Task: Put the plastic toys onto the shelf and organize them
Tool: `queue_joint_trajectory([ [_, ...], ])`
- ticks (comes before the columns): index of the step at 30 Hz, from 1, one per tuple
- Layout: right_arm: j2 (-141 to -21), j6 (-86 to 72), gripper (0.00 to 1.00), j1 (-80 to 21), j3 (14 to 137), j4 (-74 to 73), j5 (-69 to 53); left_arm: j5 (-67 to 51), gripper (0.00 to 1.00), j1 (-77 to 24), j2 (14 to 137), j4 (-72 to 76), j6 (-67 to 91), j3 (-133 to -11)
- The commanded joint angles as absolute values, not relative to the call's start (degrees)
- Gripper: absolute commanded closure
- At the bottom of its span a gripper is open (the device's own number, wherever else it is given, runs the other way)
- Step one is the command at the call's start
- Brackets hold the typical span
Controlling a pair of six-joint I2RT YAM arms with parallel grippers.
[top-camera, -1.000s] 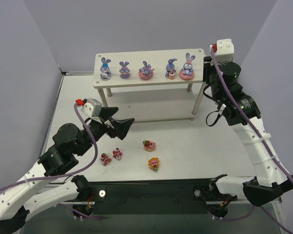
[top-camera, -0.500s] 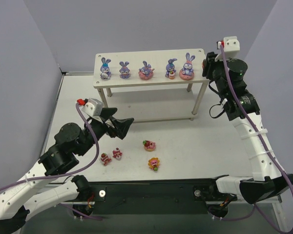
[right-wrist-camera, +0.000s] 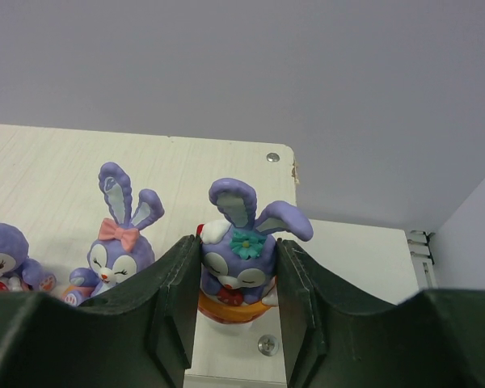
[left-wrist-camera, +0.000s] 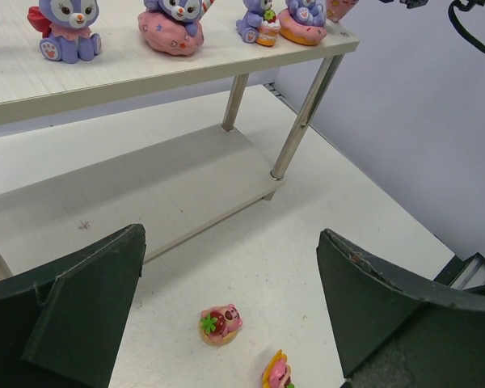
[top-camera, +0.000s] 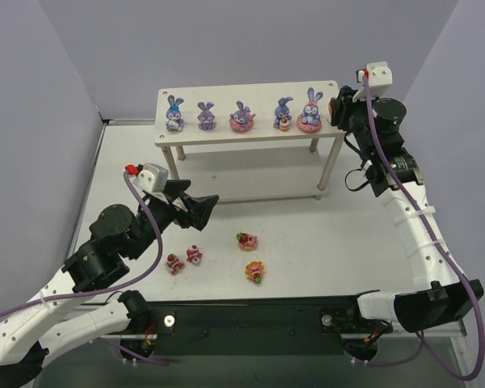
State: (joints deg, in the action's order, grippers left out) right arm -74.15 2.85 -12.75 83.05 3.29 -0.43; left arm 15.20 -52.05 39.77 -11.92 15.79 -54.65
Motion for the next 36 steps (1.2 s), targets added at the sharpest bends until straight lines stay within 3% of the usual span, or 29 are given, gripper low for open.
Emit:
queue_joint_trajectory([
  [1,-74.0,4.4,1.00,-12.5,81.4,11.7,-2.5,16.4,0.03,-52.0,39.6,-11.8,16.1,-55.6],
  [14,-73.7,6.3,0.96,-12.5,77.8,14.9,-0.8,16.5,0.03,-52.1,39.9,-12.1,16.3,-56.0],
  [28,-70.7,5.1,0.69,-12.5,74.3,17.3,-2.2,16.6,0.03,-52.0,39.8,-12.3,16.3,-55.8],
  [36,-70.7,4.7,0.46,-12.5,74.4,17.1,-1.9,16.6,0.03,-52.1,39.4,-12.8,16.4,-55.6],
])
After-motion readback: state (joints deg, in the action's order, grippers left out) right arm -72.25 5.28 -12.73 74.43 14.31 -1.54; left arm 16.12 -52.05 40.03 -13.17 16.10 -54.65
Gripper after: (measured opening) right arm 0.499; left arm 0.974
